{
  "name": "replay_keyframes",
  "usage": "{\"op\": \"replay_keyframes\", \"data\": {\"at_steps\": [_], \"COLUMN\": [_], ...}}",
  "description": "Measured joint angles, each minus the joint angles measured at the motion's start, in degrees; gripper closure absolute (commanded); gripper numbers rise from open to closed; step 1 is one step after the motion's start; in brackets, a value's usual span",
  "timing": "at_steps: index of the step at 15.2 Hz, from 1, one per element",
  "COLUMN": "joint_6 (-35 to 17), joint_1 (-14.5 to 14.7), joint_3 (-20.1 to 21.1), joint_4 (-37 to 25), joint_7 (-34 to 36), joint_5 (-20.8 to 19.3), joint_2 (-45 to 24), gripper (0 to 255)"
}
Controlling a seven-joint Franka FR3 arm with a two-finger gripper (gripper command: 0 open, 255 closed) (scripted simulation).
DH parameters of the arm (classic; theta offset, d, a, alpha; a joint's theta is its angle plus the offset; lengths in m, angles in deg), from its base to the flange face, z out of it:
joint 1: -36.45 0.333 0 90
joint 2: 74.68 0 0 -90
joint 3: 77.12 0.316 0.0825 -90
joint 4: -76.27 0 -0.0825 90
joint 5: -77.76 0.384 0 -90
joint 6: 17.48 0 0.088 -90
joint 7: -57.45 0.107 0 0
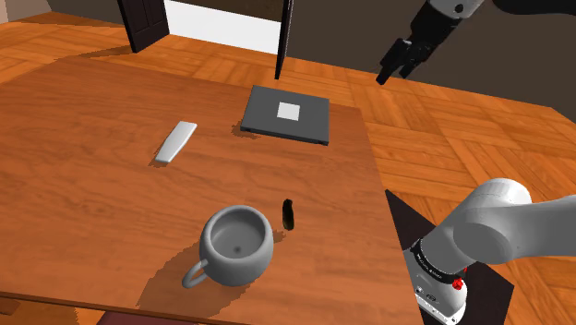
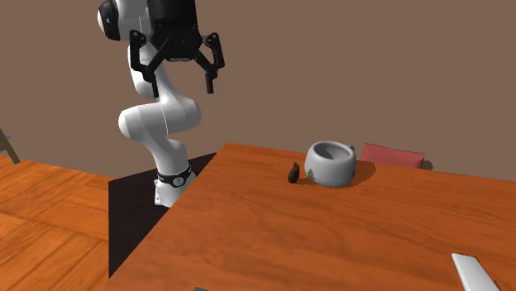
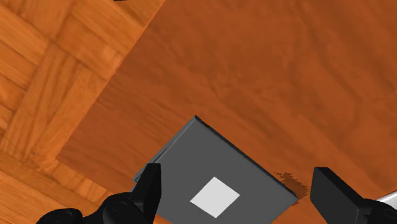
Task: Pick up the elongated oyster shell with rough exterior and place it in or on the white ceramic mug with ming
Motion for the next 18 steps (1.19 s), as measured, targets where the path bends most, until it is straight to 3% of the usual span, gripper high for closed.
{"op": "replay_keyframes", "data": {"at_steps": [7, 11, 18], "joint_6": [-4.90, -8.60, -17.33], "joint_1": [1.51, 3.16, 5.47], "joint_3": [5.46, 10.63, 20.92], "joint_4": [7.96, 13.36, 19.23], "joint_7": [5.96, 11.26, 21.01], "joint_5": [2.36, 4.77, 8.97], "joint_2": [3.66, 5.86, 3.83], "gripper": [0, 0, 0]}}
